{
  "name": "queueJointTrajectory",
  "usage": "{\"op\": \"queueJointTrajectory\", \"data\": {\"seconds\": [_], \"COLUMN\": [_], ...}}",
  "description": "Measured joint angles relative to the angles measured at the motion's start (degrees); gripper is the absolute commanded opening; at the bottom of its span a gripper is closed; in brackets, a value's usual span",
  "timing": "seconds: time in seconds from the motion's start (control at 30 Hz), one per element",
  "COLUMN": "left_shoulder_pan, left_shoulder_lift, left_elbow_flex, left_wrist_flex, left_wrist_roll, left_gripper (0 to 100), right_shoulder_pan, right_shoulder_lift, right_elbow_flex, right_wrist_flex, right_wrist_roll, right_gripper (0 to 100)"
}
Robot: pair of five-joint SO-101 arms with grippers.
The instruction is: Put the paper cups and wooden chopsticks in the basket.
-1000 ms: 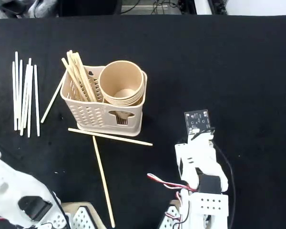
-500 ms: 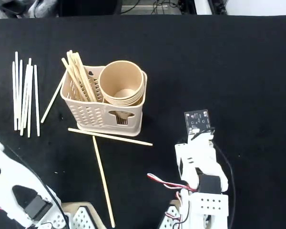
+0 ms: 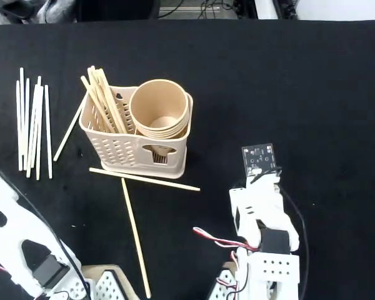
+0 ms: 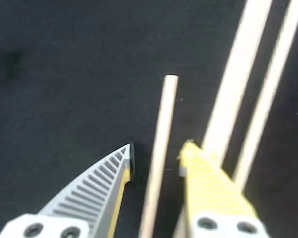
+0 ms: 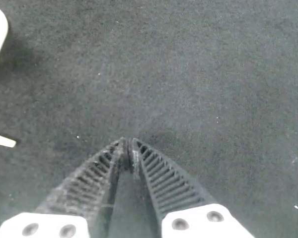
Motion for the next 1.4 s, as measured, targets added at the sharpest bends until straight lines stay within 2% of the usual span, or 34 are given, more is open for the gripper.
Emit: {"op": "queueJointTrajectory", "data": {"seconds": [0.27, 0.43, 0.6, 0.73, 0.83, 1.0, 1.17, 1.27, 1.4], "left_shoulder_pan": [0.2, -1.1, -1.2, -2.9, -3.3, -1.8, 7.3, 13.6, 21.2], "left_shoulder_lift": [0.1, -0.8, -11.5, -23.4, -34.1, -56.4, -84.0, -100.5, -118.1], "left_elbow_flex": [-0.4, -3.8, -3.8, 0.0, 10.1, 35.5, 56.8, 67.3, 84.9], "left_wrist_flex": [1.0, 9.8, 20.4, 22.2, 22.4, 22.5, 21.3, 14.7, 0.4], "left_wrist_roll": [0.0, 0.0, 2.6, 6.1, 5.9, 3.9, 3.7, 6.2, 10.0], "left_gripper": [3, 3, 3, 3, 3, 3, 3, 3, 3], "right_shoulder_pan": [0.0, 0.0, 0.0, 0.0, 0.0, 0.0, 0.0, 0.1, 0.3], "right_shoulder_lift": [0.0, 0.0, 0.0, 0.0, 0.0, 0.0, 0.0, 0.0, 0.0], "right_elbow_flex": [0.0, 0.0, 0.0, 0.0, 0.0, 0.0, 0.0, 0.0, 0.0], "right_wrist_flex": [0.0, 0.0, 0.0, 0.0, 0.0, 0.0, 0.0, 0.0, 0.0], "right_wrist_roll": [0.0, 0.0, 0.0, 0.0, 0.0, 0.0, 0.0, 0.0, 0.0], "right_gripper": [1.5, 1.5, 1.5, 1.5, 1.5, 1.5, 1.5, 1.5, 1.5]}}
